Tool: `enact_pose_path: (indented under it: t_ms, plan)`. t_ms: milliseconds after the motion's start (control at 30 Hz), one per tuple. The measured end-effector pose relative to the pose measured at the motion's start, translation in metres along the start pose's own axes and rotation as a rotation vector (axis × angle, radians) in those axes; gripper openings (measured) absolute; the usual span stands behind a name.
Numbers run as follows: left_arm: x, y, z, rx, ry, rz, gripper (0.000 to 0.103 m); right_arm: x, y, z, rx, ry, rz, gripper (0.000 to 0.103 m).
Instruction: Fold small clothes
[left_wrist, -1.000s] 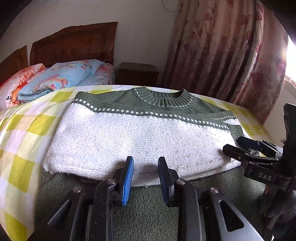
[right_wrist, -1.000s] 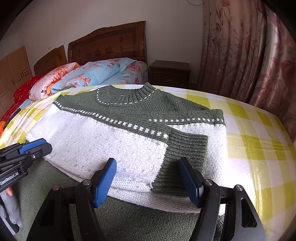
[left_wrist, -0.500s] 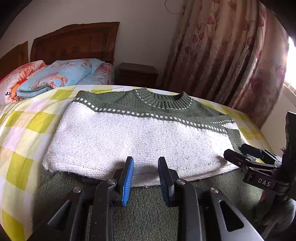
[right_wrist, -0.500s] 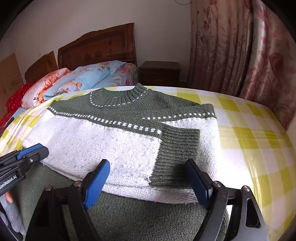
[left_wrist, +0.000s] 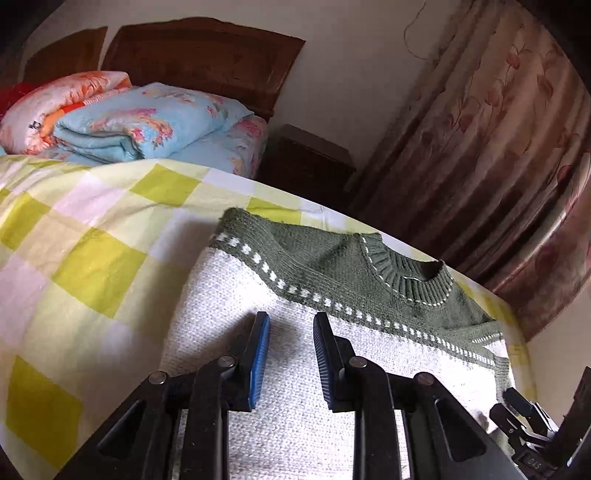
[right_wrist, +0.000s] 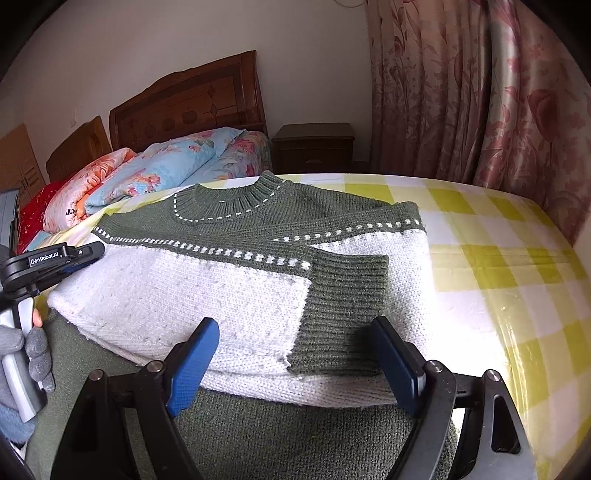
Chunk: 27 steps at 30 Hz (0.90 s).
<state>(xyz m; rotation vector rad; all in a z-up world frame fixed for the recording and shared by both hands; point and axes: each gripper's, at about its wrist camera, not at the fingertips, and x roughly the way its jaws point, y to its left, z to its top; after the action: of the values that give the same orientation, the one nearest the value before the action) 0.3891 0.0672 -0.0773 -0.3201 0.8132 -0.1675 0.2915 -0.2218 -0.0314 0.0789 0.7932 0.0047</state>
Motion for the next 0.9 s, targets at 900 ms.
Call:
enact_pose_path:
  t_ms: [900]
  plan:
    - [0.013, -0.029, -0.001, 0.047, 0.037, -0.043, 0.024, 0.107, 0.042, 0.101, -0.206, 0.209, 0.019, 0.103]
